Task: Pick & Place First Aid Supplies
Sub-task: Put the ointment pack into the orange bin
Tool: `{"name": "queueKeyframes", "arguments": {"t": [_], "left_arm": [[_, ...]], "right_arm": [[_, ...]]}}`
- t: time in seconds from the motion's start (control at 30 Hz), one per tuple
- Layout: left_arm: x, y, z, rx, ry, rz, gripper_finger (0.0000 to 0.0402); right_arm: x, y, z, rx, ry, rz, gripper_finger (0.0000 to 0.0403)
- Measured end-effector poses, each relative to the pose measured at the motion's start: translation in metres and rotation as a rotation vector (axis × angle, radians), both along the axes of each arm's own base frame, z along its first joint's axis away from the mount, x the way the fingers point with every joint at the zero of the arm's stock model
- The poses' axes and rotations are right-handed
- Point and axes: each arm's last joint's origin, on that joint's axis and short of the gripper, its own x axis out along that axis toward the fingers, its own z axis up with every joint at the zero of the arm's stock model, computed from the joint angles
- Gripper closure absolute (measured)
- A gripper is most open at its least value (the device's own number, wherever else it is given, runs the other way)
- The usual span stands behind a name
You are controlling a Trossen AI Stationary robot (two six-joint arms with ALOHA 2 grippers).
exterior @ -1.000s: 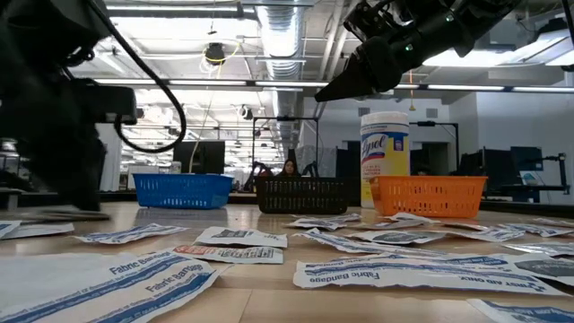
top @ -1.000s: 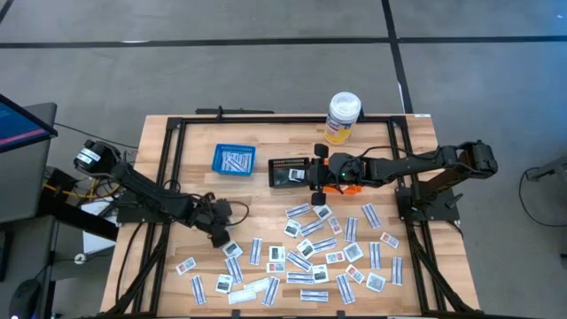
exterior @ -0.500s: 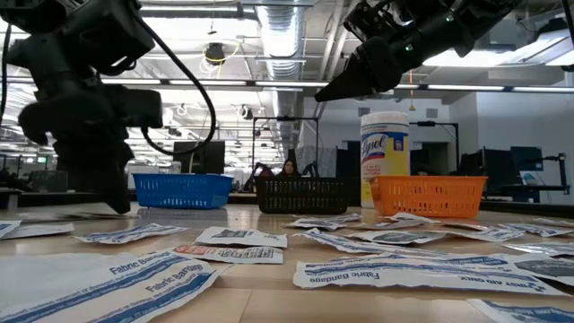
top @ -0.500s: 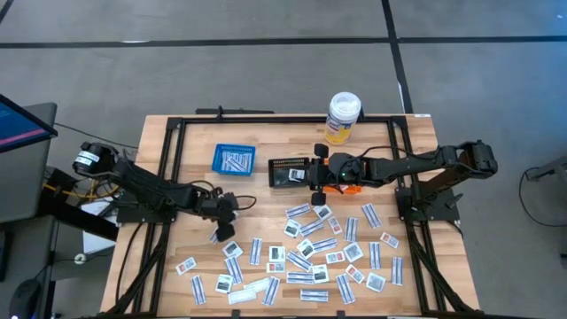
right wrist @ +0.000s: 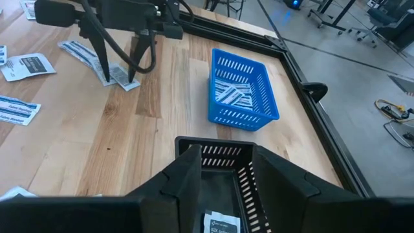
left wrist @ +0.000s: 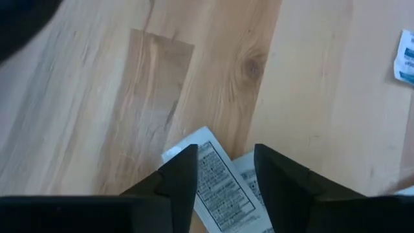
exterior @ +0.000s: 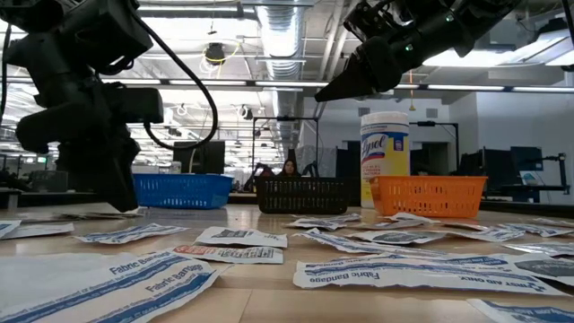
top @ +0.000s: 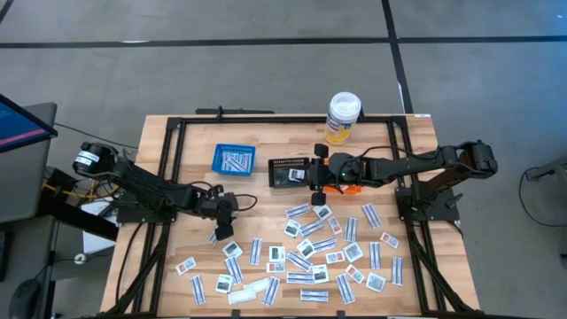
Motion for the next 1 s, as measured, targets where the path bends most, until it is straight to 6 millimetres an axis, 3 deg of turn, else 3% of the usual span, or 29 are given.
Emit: {"name": "queueKeyframes", "arguments": {"t": [0.3, 0.43, 0.8, 1.0], "left_arm": [[-0.004, 0.001, 0.022, -0.067, 0.054, 0.098, 0.0252], [-0.004, -0.001, 0.018, -0.161, 0.086, 0.144, 0.0252], [0.006, -0.002, -0.005, -0.098, 0.185, 0.197, 0.0253], [0.005, -0.001, 0.0, -0.108, 0.153, 0.193, 0.0266]], "right_arm": [[0.0, 0.0, 0.0, 0.0, 0.0, 0.0, 0.0269], [0.0, 0.0, 0.0, 0.0, 0.001, 0.0, 0.027], [0.0, 0.0, 0.0, 0.0, 0.0, 0.0, 0.027], [0.0, 0.0, 0.0, 0.0, 0.0, 0.0, 0.027]]}}
